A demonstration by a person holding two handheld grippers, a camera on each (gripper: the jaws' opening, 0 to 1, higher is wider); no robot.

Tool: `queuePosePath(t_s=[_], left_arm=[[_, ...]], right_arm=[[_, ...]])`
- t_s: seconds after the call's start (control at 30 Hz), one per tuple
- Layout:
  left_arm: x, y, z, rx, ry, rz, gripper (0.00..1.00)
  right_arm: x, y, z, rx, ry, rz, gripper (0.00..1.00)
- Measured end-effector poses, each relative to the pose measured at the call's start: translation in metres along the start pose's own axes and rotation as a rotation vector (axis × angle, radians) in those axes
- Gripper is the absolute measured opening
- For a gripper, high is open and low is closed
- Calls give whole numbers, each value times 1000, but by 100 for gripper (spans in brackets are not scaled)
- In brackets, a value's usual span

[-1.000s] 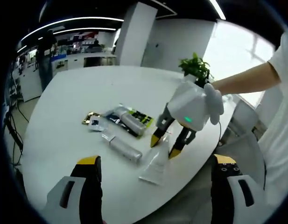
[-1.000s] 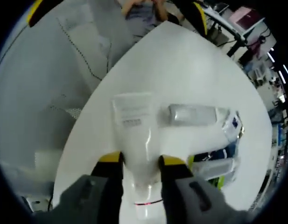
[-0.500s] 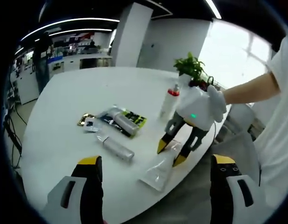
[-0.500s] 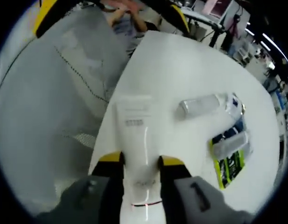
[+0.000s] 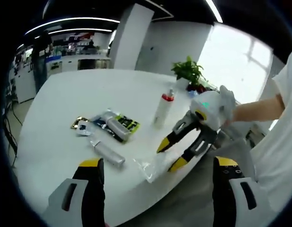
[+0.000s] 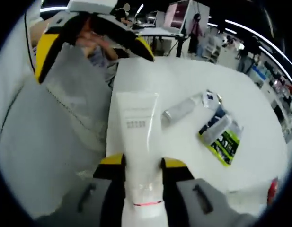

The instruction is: Arrange the skincare products in the storage area until every visible bottle or jar stands upright without overlapping.

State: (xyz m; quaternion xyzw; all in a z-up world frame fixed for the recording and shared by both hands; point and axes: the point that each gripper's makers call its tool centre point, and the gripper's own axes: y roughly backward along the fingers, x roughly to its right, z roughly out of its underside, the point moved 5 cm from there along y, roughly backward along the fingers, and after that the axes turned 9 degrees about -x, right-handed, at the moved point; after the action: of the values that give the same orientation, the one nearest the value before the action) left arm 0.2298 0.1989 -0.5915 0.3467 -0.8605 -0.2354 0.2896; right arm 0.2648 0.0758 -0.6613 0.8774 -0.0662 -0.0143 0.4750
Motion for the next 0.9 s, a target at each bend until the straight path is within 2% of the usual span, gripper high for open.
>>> queuePosePath(t_s=[0.2,0.33,0.57,0.73,0.9], left_arm=[[6,-8,-11,32,35,-6,91],[10,-21,-17,55,79,-9,85],[24,-47,-20,51,105,-7,65],[33,-55,-18,26,63,-1,53],[38,-55,-24,48,-6,-12,30]], right_arm=[[-2,13,-2,107,-143,58,28],[-6,18,1,132,-186,86,28],[-16,27,-2,178,-225,142,28],[-17,34,-4,209,-257,175,28],[-20,40,-4,228,-276,205,28]])
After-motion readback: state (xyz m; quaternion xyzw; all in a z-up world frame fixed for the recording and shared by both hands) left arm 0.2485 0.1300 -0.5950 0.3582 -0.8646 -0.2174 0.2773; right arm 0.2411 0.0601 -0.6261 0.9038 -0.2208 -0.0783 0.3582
